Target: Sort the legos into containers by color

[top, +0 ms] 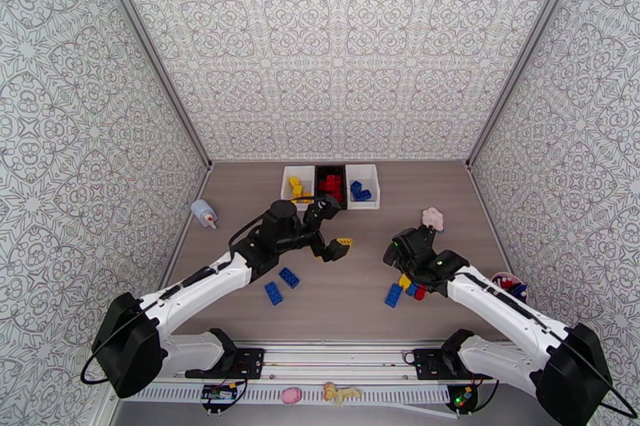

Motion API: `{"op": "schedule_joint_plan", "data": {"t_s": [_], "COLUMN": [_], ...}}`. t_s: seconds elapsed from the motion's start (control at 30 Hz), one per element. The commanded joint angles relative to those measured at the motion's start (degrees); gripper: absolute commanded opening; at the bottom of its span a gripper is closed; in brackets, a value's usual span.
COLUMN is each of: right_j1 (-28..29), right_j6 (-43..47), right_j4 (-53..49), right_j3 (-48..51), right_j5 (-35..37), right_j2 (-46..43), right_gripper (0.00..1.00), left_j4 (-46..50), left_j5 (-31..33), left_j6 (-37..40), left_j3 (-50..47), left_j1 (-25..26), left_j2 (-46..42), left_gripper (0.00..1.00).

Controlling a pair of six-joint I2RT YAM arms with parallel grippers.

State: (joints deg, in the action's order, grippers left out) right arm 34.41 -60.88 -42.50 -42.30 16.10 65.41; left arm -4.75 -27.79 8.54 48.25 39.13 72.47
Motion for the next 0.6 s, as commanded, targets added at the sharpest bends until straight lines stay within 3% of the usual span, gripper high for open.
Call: {"op": "schedule_joint_plan", "data": {"t_s": [0.0, 0.23, 0.57], "right_j1": [1.45, 5.65, 6.06], "right_j6": [-4.81, -8.89, -6.53], "right_j4": [-3.28, 2.0, 2.49], "right_j3": [0.82, 2.7, 0.55], "right_j5": [-3.08, -7.98, -7.61], "right_j2": [2.63, 10.74, 16.21], "right_gripper": [0.91, 0.88, 0.81], "left_j4": [3.37, 8.87, 10.65], "left_j5": [-7.69, -12.47, -12.98], "left_j6": [6.21, 13.0, 13.58], "left_j3": [-2.72, -4.65, -4.21], "left_j1": [0.54, 0.59, 0.83], "left_j2": [-2.54, -5.94, -4.89], "left_gripper": [1.0, 1.0, 1.0]}}
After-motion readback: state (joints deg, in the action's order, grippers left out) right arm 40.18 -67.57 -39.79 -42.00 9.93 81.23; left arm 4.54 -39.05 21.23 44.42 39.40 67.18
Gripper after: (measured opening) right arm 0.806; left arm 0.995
